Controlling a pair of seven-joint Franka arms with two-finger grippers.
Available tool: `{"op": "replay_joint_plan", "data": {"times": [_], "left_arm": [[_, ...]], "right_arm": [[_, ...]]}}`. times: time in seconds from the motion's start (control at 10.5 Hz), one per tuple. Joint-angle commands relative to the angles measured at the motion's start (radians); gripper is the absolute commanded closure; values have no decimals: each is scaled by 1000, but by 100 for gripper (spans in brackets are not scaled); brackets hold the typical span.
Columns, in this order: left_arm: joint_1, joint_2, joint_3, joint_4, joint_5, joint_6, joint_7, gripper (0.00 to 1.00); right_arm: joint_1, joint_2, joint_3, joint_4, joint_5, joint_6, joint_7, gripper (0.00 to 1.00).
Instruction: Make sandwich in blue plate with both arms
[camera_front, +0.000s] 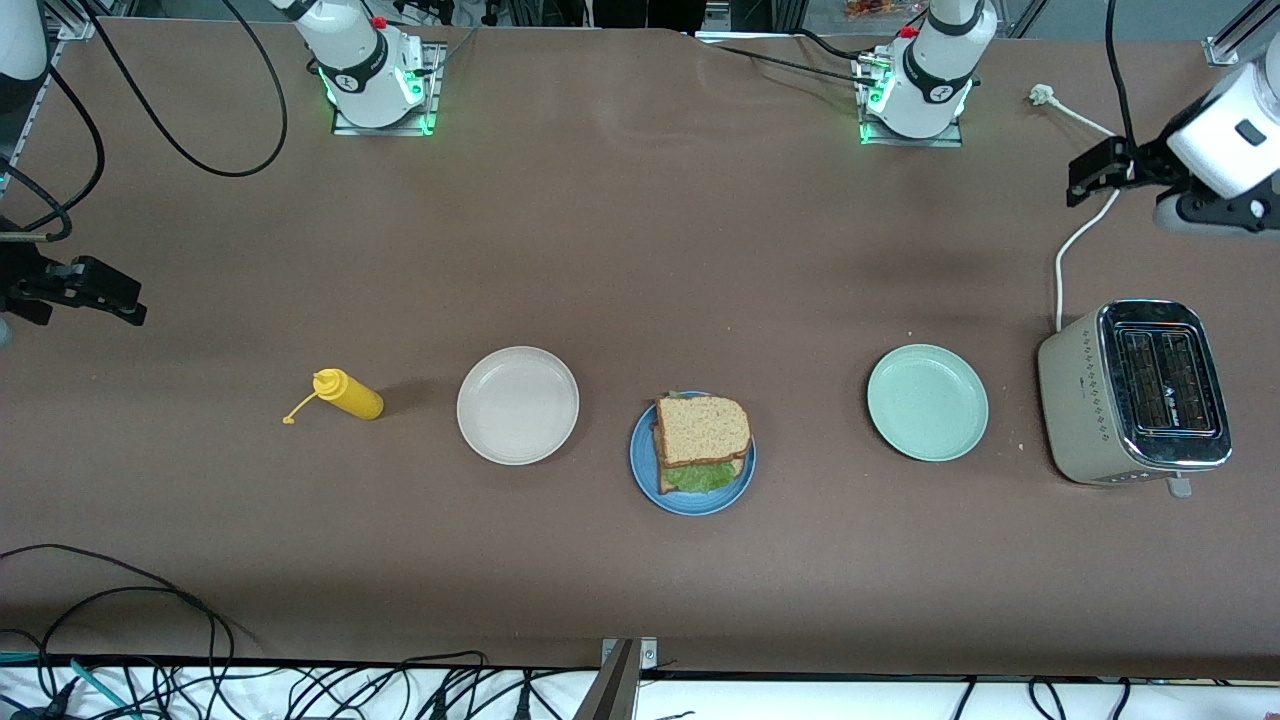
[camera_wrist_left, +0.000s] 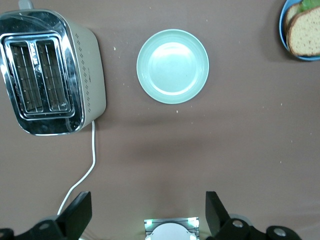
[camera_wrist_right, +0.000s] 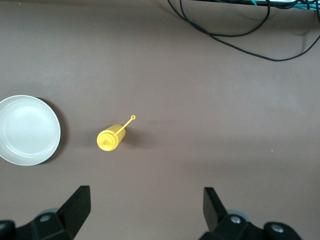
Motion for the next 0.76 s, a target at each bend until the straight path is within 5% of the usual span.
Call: {"op": "replay_joint_plan", "data": {"times": [0.0, 0.67], "left_arm": [[-3, 78, 6, 125, 10, -48, -70, 0], [0, 82, 5, 126, 13, -49, -122, 0]], "right_arm": [[1, -9, 3, -24, 13, 15, 17, 0], [1, -9, 3, -30, 15, 17, 19, 0]]}}
